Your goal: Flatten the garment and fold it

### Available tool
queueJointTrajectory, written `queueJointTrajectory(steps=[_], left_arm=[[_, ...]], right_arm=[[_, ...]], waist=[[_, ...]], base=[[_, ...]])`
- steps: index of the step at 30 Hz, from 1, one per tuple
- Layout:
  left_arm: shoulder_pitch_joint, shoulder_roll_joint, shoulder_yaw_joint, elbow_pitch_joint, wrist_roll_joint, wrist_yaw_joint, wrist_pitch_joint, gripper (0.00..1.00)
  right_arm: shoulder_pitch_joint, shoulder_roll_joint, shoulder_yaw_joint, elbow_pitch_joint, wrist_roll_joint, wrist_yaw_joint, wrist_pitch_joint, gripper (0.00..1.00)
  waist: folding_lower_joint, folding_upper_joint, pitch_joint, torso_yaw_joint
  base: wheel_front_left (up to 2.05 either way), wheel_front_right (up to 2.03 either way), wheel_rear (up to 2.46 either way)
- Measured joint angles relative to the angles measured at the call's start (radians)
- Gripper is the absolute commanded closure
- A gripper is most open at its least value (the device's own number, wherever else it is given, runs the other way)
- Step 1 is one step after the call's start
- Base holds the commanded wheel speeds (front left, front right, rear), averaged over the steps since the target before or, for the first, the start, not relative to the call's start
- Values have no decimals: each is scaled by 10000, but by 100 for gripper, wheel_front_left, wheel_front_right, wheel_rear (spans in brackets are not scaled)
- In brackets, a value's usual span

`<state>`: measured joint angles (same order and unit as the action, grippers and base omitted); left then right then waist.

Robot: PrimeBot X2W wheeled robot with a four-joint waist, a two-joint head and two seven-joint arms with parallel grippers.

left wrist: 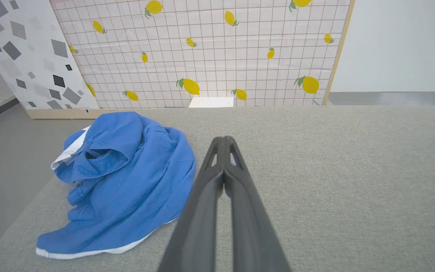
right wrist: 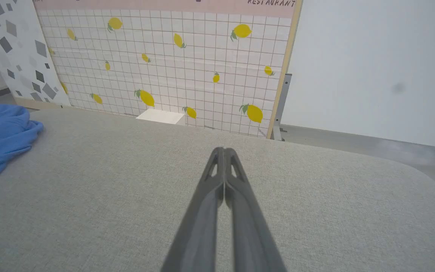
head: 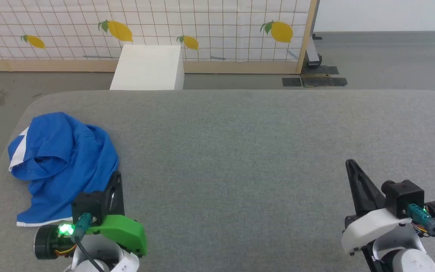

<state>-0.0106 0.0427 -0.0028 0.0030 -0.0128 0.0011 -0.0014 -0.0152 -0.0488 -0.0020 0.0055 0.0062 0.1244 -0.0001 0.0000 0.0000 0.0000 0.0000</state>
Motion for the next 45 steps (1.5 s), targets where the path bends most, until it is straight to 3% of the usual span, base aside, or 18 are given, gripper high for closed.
queueJointTrajectory(steps=[45], left_arm=[[0, 0, 0, 0, 0, 0, 0, 100]], right_arm=[[1, 0, 0, 0, 0, 0, 0, 100]], waist=[[0, 0, 0, 0]], base=[[0, 0, 0]])
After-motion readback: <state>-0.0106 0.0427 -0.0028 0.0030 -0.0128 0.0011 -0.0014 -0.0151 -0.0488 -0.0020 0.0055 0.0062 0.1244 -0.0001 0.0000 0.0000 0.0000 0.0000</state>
